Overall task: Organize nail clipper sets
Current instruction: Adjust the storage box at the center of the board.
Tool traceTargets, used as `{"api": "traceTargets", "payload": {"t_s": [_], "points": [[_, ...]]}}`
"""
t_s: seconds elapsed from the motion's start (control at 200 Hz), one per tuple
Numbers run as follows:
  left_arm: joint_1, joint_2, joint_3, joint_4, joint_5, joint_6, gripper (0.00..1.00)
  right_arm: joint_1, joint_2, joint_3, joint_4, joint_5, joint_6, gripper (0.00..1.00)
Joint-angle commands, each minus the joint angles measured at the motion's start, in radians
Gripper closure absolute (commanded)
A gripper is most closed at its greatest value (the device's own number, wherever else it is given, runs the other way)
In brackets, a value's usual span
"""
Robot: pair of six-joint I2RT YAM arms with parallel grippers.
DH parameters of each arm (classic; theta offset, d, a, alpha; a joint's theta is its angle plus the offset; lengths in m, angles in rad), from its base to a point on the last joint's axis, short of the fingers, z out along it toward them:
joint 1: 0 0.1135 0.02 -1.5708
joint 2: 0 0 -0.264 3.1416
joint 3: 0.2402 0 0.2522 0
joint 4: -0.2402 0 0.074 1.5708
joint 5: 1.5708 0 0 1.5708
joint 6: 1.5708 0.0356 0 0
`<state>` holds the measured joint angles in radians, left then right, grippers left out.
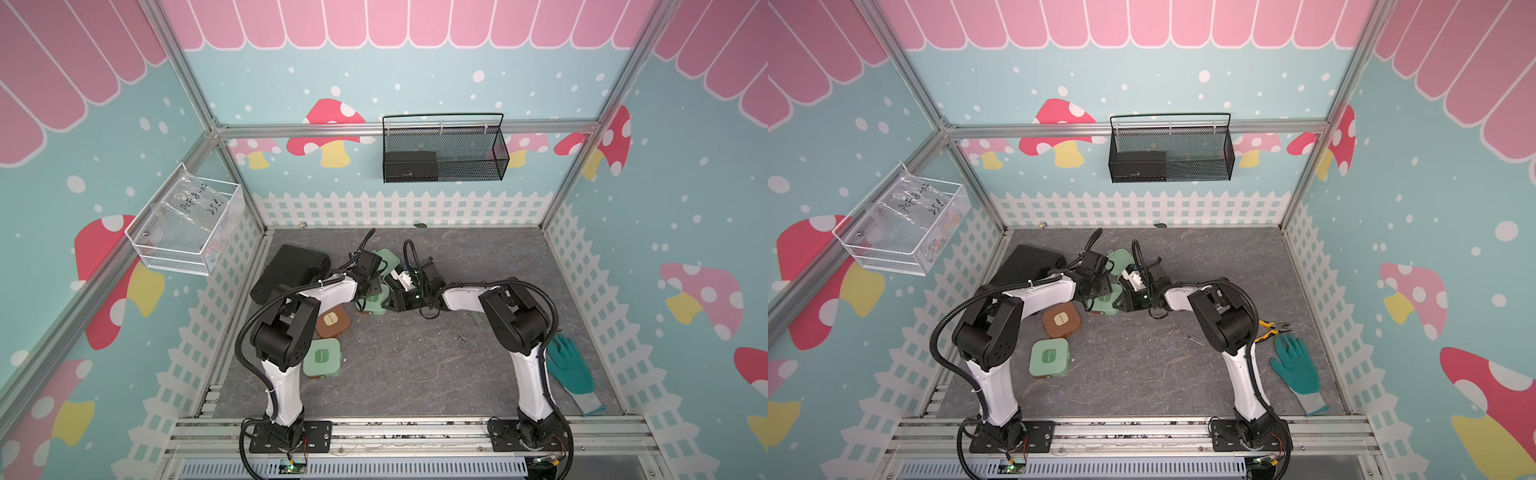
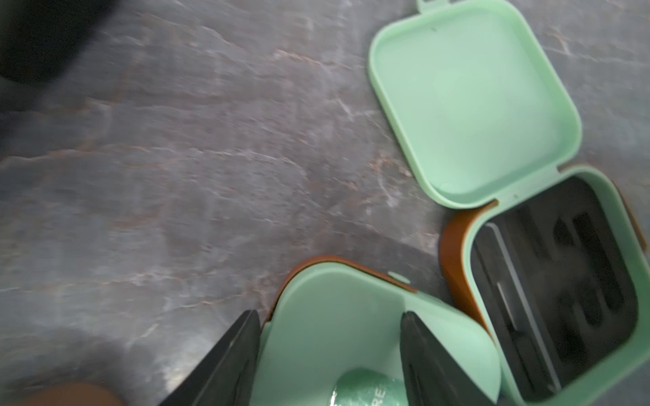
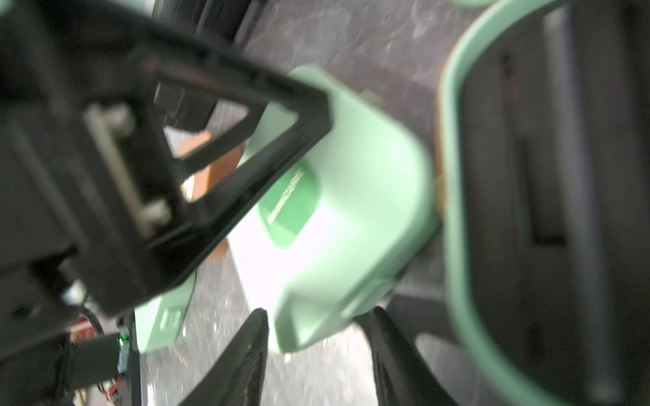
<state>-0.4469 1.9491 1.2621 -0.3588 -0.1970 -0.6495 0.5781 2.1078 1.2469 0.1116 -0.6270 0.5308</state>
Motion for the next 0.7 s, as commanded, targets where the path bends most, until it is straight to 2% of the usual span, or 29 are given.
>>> {"api": "traceTargets", "payload": {"t_s": [0.0,0.135,0.315,0.42,0.585,0.696], "points": [[-0.029,0.074,-0.022,-0.131,0.144,0.015,0.36,0.003,-0.091,-0.039,-0.115,0.09,-0.063,0.48],[-0.021,0.059,0.001,-0.151,0.12,0.017,0.35,-0.005,-0.171,-0.018,-0.188,0.11,-0.098,0.47],[-0.01,0.014,0.012,-0.169,0.089,0.013,0.33,-0.039,-0.243,0.061,-0.334,0.241,-0.166,0.47],[-0.006,-0.024,0.01,-0.173,0.072,0.014,0.3,-0.082,-0.216,0.192,-0.444,0.334,-0.256,0.49],[-0.003,-0.115,0.002,-0.187,0.04,0.013,0.27,-0.129,-0.044,0.429,-0.563,0.456,-0.391,0.56],[-0.003,-0.178,0.002,-0.207,0.033,0.014,0.26,-0.145,0.069,0.565,-0.627,0.486,-0.434,0.6]]}}
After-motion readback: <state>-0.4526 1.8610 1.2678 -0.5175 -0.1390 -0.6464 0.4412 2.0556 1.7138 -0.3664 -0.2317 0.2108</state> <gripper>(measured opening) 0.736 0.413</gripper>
